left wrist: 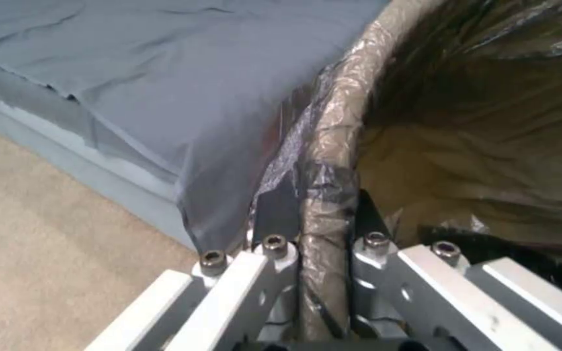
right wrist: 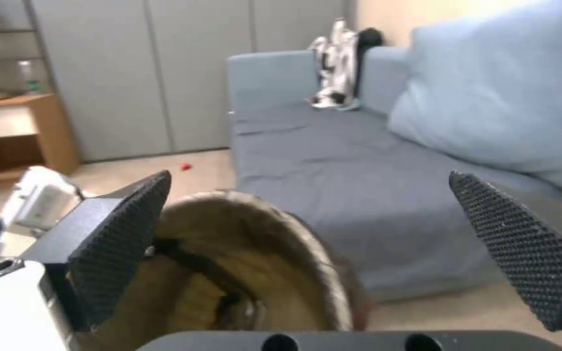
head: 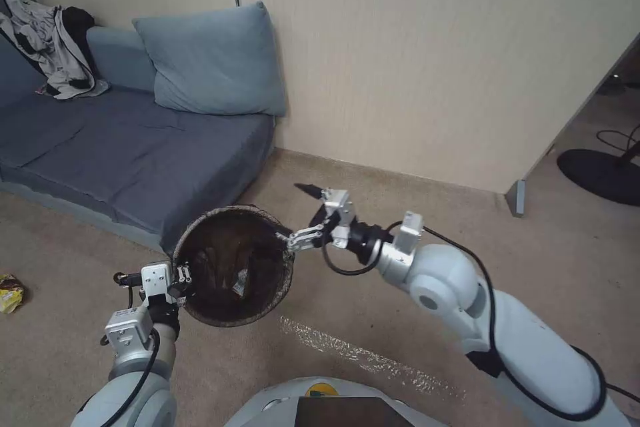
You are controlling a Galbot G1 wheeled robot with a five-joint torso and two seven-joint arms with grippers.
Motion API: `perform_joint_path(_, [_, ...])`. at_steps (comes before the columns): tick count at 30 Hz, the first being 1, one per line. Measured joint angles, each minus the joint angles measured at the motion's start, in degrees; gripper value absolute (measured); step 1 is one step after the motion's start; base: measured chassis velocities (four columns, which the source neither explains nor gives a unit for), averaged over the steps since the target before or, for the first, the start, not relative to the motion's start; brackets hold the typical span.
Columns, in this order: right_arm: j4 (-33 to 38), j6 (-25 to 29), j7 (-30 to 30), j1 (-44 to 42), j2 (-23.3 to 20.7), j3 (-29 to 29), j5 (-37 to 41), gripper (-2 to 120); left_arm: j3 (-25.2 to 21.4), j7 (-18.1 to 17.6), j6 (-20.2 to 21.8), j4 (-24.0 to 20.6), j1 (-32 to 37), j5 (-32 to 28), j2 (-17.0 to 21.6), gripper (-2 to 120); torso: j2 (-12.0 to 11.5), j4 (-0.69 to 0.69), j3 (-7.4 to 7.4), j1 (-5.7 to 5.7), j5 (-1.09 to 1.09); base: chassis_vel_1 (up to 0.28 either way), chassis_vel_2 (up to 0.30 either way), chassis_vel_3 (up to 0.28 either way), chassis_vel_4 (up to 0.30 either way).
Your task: Pick up the trash bin, then pick up the garbage from the floor and place it into the trash bin.
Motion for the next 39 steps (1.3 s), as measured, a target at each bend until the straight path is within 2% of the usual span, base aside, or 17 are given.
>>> perform_joint_path(3, [0.94, 3.28, 1.87, -5.74, -0.24, 4.27, -2.4, 100, -0.09, 0.0, 0.01, 0.0, -0.31, -0.05, -0.02, 3, 0.0, 0.01, 0.0, 0.0, 0.0, 0.0, 0.0, 0.0, 0.0])
perform_joint_path(5, [0.94, 4.02, 1.9, -7.04, -0.1, 5.13, -3.31, 100, -0.11, 0.0, 0.01, 0.0, -0.34, -0.08, 0.01, 3, 0.0, 0.03, 0.0, 0.0, 0.0, 0.0, 0.0, 0.0, 0.0])
perform_joint_path(7, [0.86, 6.95, 1.65, -13.28, 1.33, 8.99, -7.27, 100, -0.25, 0.0, 0.01, 0.0, -0.44, -0.18, 0.15, 3, 0.0, 0.0, 0.0, 0.0, 0.0, 0.0, 0.0, 0.0, 0.0])
perform_joint_path(9, [0.79, 7.87, 1.74, -15.09, 1.87, 9.82, -8.39, 100, -0.27, 0.01, 0.01, 0.0, -0.48, -0.23, 0.18, 3, 0.0, -0.01, 0.0, 0.0, 0.0, 0.0, 0.0, 0.0, 0.0])
perform_joint_path(13, [-0.73, 11.96, 3.71, -19.63, 4.66, 11.96, -12.61, 100, -0.33, 0.0, 0.01, 0.0, -0.59, -0.38, 0.16, 3, 0.0, -0.01, 0.0, 0.0, -0.01, 0.0, 0.0, 0.0, 0.0])
perform_joint_path(16, [-3.18, 16.75, 8.15, -21.36, 7.88, 12.57, -18.33, 100, -0.33, 0.01, 0.01, 0.0, -0.62, -0.44, 0.01, 3, 0.0, 0.03, 0.0, 0.0, -0.01, 0.0, 0.0, 0.0, 0.0])
perform_joint_path(19, [-4.01, 18.86, 8.56, -22.75, 9.39, 13.72, -21.07, 100, -0.41, 0.01, 0.0, 0.0, -0.62, -0.5, -0.01, 3, 0.0, 0.02, 0.0, 0.0, -0.01, 0.0, 0.0, 0.0, 0.0])
perform_joint_path(21, [-4.69, 21.4, 8.1, -25.9, 12.15, 16.93, -24.81, 100, -0.7, 0.0, 0.0, 0.0, -0.62, -0.83, 0.16, 3, 0.0, 0.01, 0.0, 0.0, -0.01, 0.0, 0.0, 0.0, 0.0])
perform_joint_path(27, [-4.54, 25.36, 7.76, -32.71, 17.43, 21.94, -29.05, 100, -0.82, 0.0, 0.0, 0.0, -0.57, -1.13, 0.32, 3, 0.0, 0.01, 0.0, 0.0, -0.02, 0.0, 0.0, 0.0, 0.0])
perform_joint_path(39, [-5.4, 30.12, 9.48, -37.9, 23.13, 23.95, -33.9, 100, -1.21, -0.01, 0.01, 0.0, -0.46, -1.61, 0.76, 3, 0.0, 0.01, 0.0, 0.0, -0.02, 0.0, 0.0, 0.0, 0.0])
